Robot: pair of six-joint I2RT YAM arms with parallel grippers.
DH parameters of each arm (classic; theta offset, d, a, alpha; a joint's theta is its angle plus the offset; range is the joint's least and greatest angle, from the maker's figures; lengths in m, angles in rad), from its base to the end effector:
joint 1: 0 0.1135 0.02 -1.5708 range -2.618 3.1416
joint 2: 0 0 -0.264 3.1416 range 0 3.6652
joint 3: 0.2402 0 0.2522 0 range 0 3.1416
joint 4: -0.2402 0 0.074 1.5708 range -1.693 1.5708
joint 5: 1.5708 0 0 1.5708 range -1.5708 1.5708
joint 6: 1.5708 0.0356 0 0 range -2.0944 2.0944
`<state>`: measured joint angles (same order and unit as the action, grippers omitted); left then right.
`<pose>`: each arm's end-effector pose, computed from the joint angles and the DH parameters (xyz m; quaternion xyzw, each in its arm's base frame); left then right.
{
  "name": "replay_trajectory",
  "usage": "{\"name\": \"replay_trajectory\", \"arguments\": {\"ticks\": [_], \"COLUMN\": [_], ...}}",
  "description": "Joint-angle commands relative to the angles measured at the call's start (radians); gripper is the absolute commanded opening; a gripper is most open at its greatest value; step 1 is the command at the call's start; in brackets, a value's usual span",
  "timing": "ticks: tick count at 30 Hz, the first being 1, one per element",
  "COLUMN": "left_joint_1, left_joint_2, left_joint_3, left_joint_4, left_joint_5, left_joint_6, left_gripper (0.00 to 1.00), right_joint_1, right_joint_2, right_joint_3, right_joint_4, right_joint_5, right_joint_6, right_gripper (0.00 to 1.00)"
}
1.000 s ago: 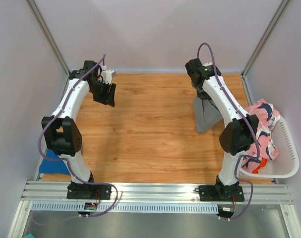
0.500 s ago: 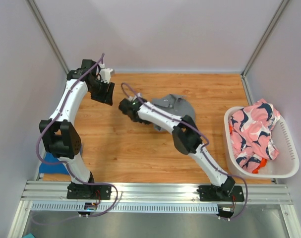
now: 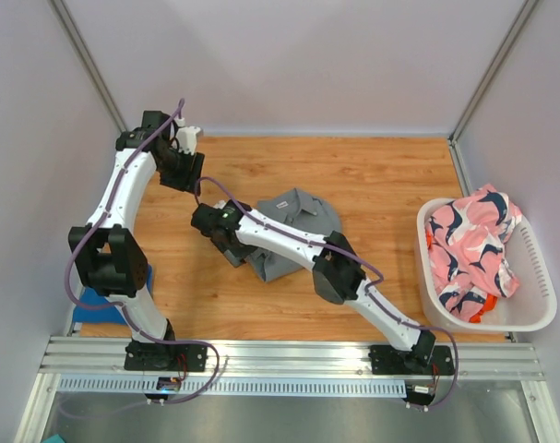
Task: Fold and stack the mixed laundry pile
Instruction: Turn over the shirt at the center of the board.
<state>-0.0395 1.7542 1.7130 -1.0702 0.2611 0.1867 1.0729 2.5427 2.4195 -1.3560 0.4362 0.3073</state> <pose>0.3628 -0.0235 0.3258 0.1384 0.9559 -0.1098 0.2345 0.2512 0.4306 0.1859 -0.3551 0.9084 -0.1382 0.1721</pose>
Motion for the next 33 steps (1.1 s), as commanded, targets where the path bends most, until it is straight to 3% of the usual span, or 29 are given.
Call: {"name": "replay_trajectory", "arguments": {"ticks": [1, 6, 8, 10, 11, 12, 14, 15, 18, 23, 33], "left_joint_1": [-0.002, -0.002, -0.002, -0.023, -0.07, -0.095, -0.155, -0.212, -0.296, -0.319, -0.306], "left_joint_2": [-0.033, -0.055, -0.077, -0.094, -0.096, -0.088, -0.073, -0.05, 0.007, 0.122, 0.277], "left_joint_3": [0.011, -0.018, -0.047, -0.119, -0.168, -0.188, -0.22, -0.236, -0.246, -0.251, -0.228], "left_joint_4": [0.007, 0.021, 0.03, 0.044, 0.042, 0.042, 0.041, 0.044, 0.072, 0.134, 0.262], "left_joint_5": [-0.01, 0.0, 0.045, 0.101, 0.107, 0.112, 0.136, 0.147, 0.171, 0.158, 0.027], "left_joint_6": [-0.004, -0.042, -0.085, -0.119, -0.121, -0.118, -0.116, -0.118, -0.127, -0.154, -0.164], "left_gripper": [0.6, 0.6, 0.59, 0.57, 0.56, 0.55, 0.51, 0.49, 0.43, 0.29, 0.26], "right_joint_1": [0.013, -0.027, -0.102, -0.236, -0.292, -0.398, -0.479, -0.534, -0.619, -0.662, -0.628], "right_joint_2": [-0.231, -0.646, -0.788, -0.844, -0.872, -0.872, -0.857, -0.834, -0.79, -0.72, -0.696], "right_joint_3": [-0.073, -0.376, -0.524, -0.661, -0.7, -0.732, -0.808, -0.83, -0.908, -1.029, -1.251], "right_joint_4": [0.151, 0.403, 0.46, 0.463, 0.457, 0.446, 0.434, 0.439, 0.52, 0.618, 0.802], "right_joint_5": [-0.242, -0.396, -0.461, -0.459, -0.456, -0.449, -0.45, -0.45, -0.496, -0.537, -0.688], "right_joint_6": [-0.053, -0.08, -0.03, 0.025, 0.089, 0.117, 0.135, 0.138, 0.154, 0.177, 0.322], "right_gripper": [0.73, 0.79, 0.8, 0.74, 0.63, 0.55, 0.37, 0.36, 0.36, 0.36, 0.3]}}
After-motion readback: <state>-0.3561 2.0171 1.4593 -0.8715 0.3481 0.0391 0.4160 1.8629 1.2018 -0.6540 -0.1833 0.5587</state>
